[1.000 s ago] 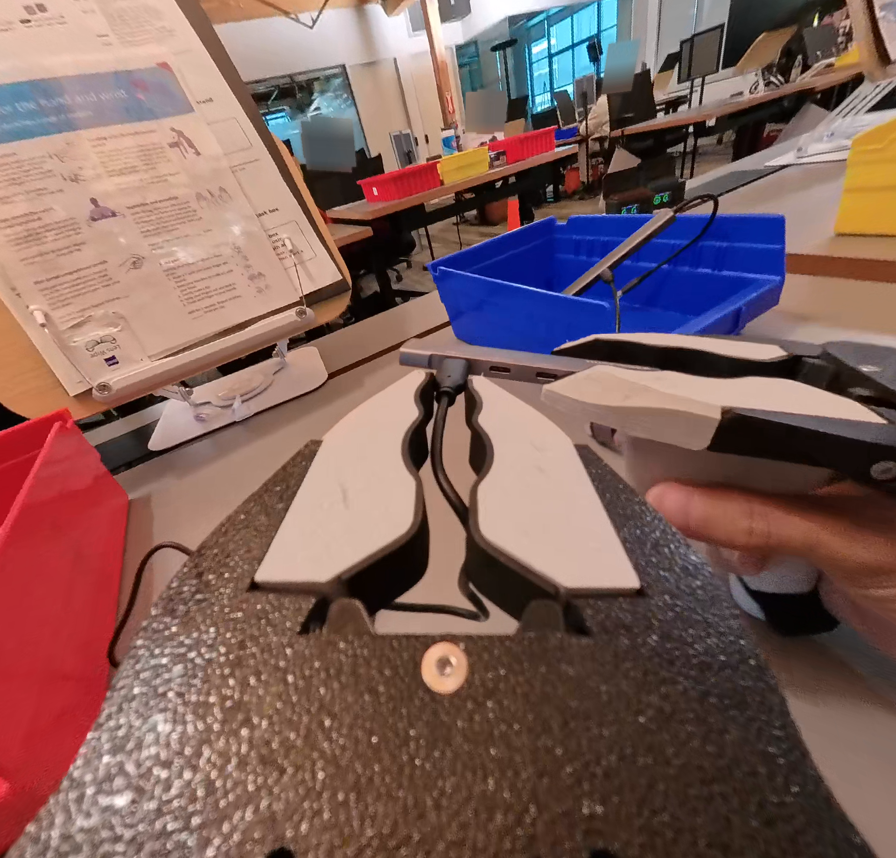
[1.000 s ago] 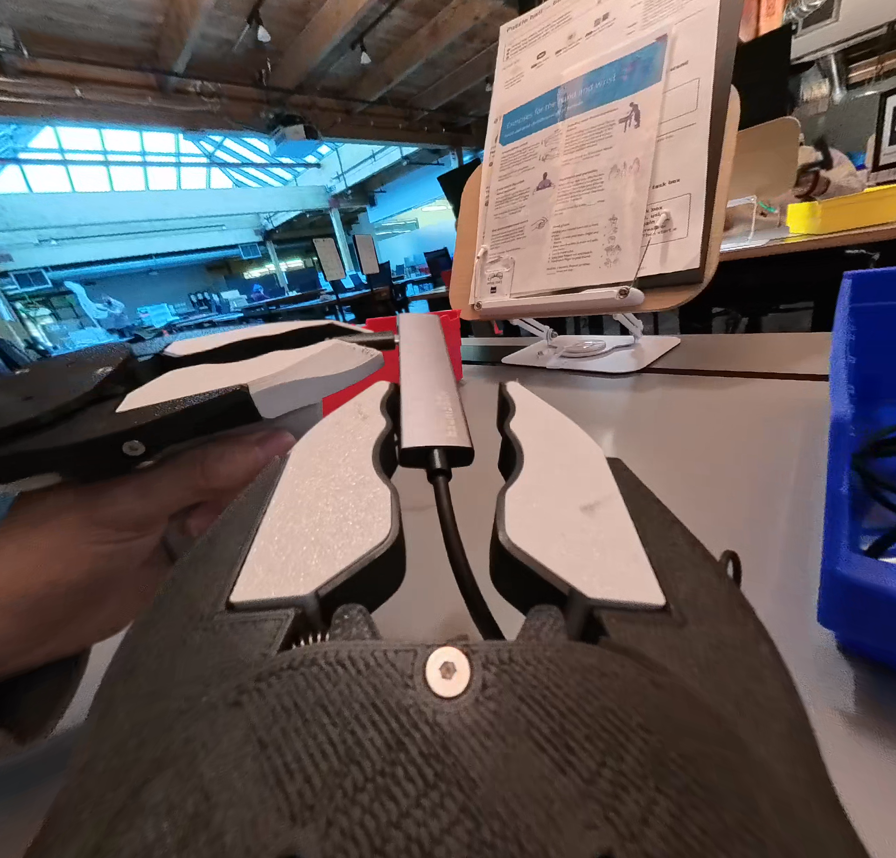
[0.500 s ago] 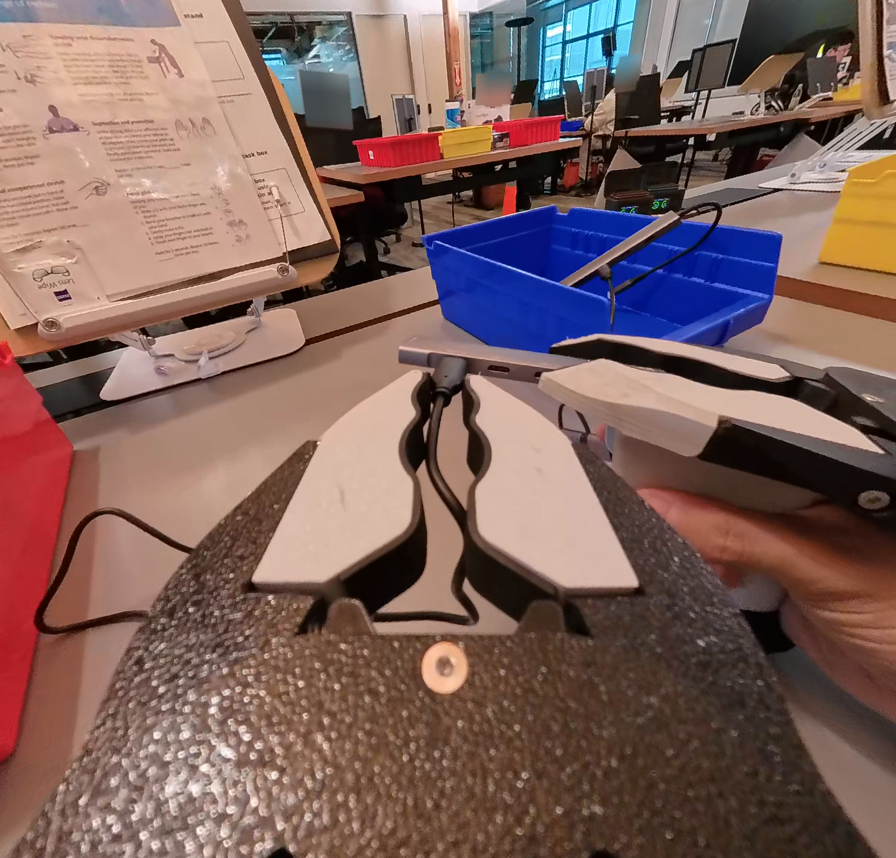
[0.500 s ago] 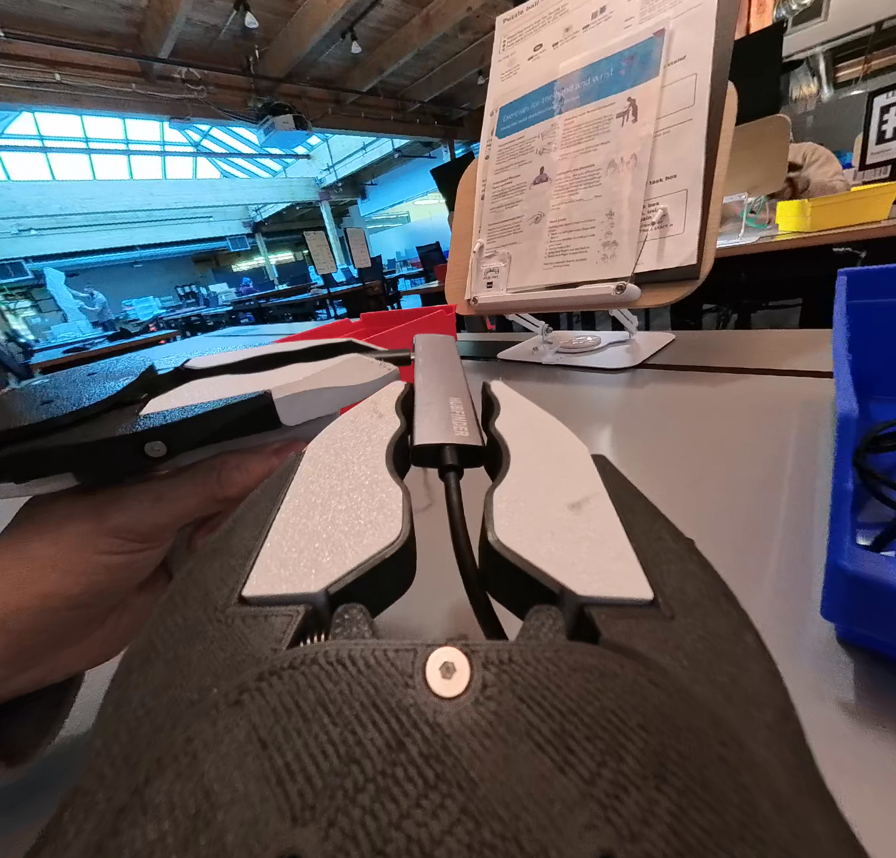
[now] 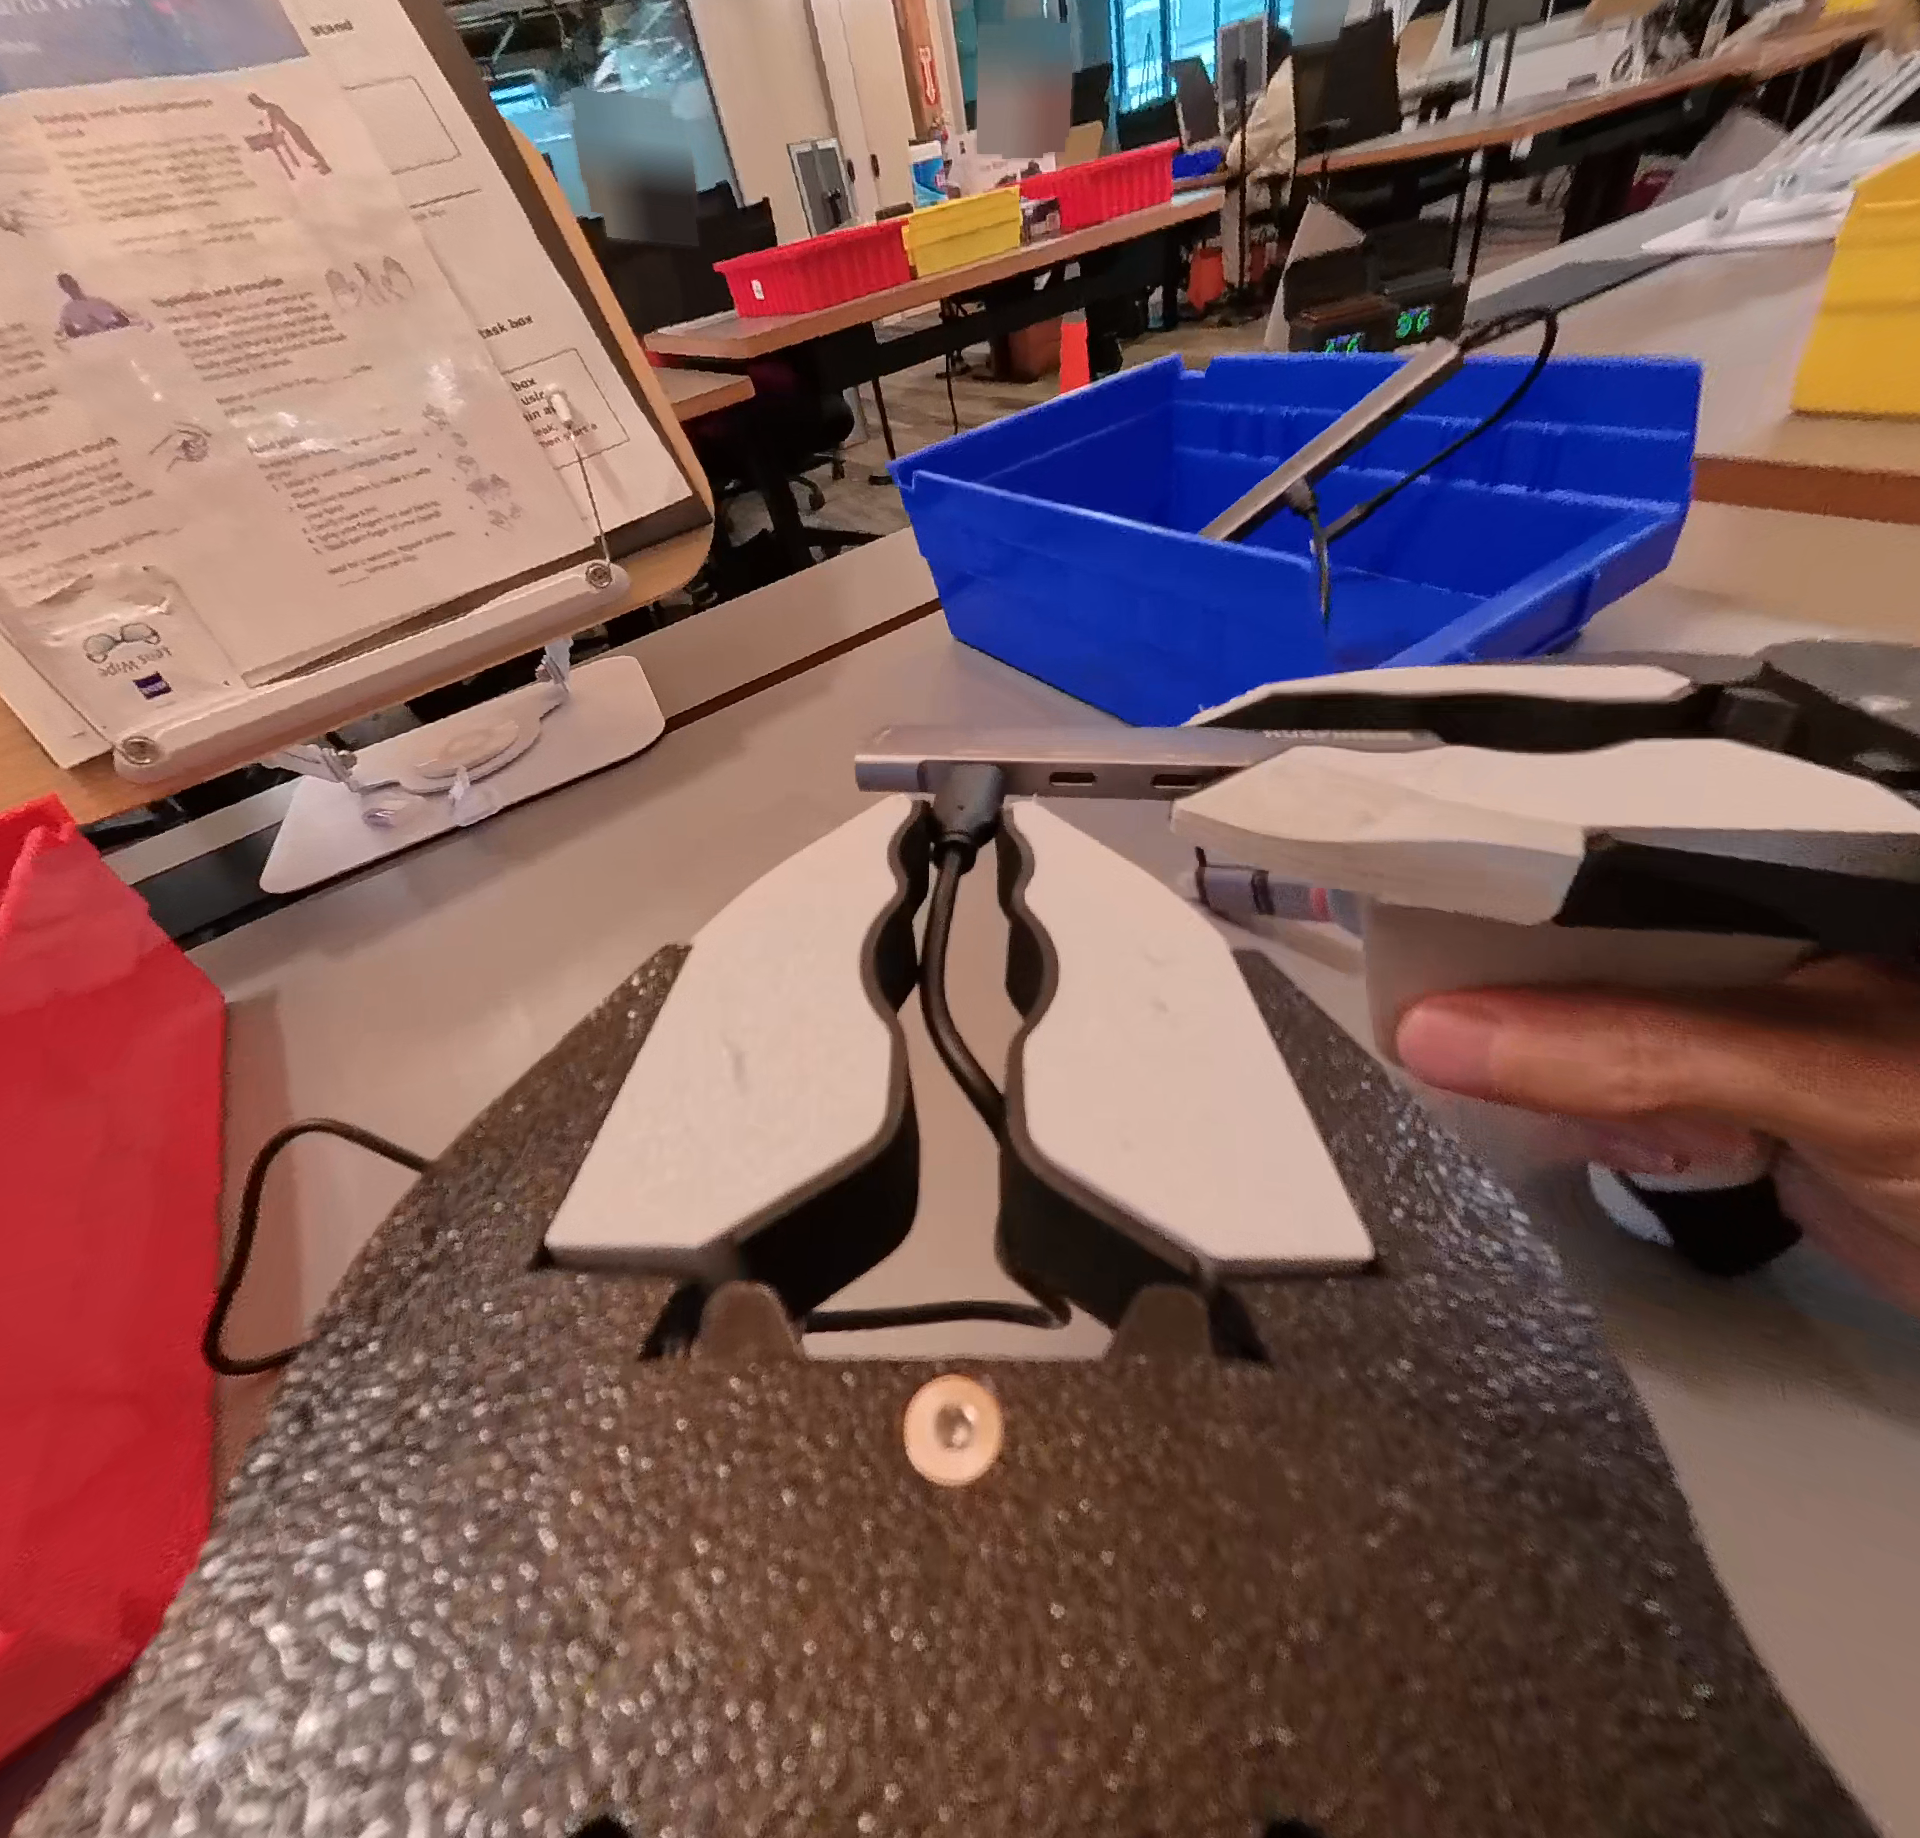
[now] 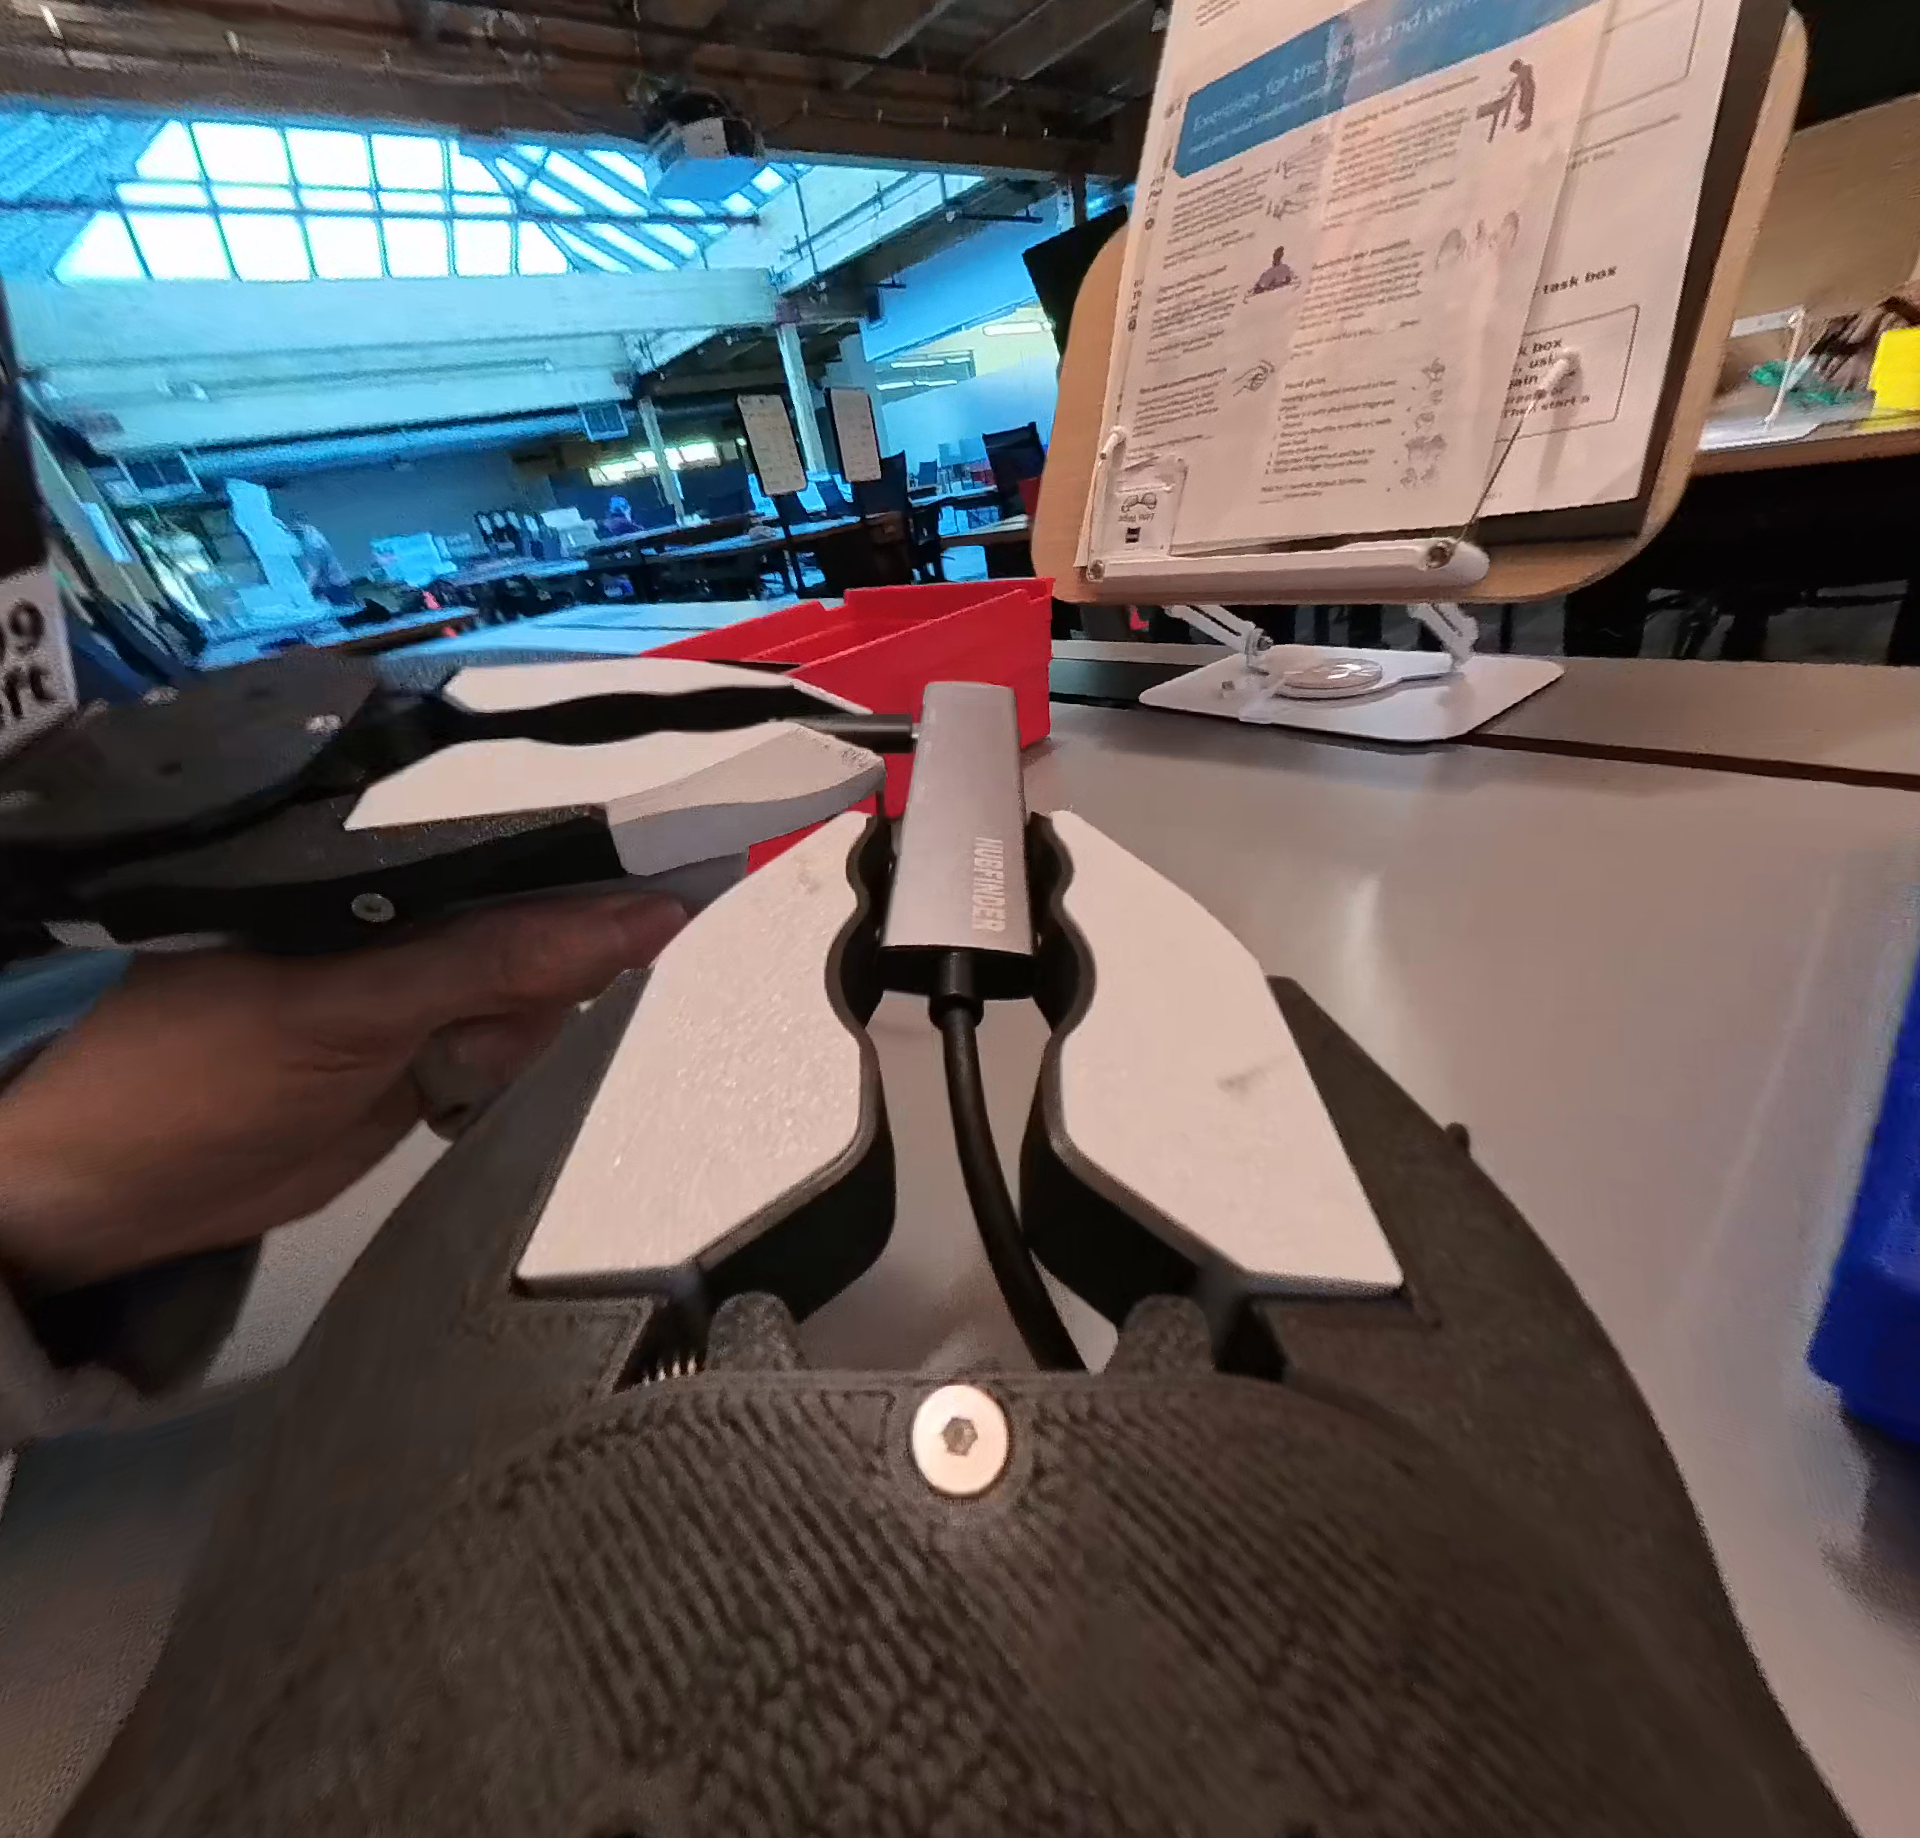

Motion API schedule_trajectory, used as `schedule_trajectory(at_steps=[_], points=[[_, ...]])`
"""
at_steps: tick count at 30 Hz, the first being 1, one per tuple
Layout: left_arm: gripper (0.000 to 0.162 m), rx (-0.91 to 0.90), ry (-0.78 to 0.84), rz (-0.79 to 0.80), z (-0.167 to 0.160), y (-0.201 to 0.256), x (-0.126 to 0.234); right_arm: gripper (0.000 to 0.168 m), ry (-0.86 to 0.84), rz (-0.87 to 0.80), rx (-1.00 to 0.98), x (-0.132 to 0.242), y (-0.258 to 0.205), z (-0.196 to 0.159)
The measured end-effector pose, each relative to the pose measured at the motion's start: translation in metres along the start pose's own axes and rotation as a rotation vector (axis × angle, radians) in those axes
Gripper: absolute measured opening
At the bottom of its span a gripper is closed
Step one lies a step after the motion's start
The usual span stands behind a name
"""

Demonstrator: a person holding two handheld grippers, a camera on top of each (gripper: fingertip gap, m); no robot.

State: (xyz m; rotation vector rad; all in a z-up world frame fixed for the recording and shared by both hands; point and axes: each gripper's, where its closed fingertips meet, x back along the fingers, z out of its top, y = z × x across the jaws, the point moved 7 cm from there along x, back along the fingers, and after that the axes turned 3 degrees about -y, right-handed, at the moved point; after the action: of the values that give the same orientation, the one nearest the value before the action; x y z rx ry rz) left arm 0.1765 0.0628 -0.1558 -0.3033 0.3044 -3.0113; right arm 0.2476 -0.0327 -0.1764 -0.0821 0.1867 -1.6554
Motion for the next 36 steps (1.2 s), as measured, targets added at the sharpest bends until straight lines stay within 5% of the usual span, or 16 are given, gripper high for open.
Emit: schedule_trajectory(at_steps=[19,29,36], points=[[0.012,-0.218,-0.148,-0.087,0.017,-0.01,0.002,0.026,-0.074,-0.033,0.145,-0.003,-0.007,-0.003],[0.012,-0.035,0.112,0.054,0.013,0.002,0.009,0.036,0.073,-0.051,-0.066,-0.002,0.001,0.001],[0.012,0.024,0.097,0.076,0.012,-0.012,0.003,0.037,0.118,-0.019,-0.054,0.002,0.003,0.004]])
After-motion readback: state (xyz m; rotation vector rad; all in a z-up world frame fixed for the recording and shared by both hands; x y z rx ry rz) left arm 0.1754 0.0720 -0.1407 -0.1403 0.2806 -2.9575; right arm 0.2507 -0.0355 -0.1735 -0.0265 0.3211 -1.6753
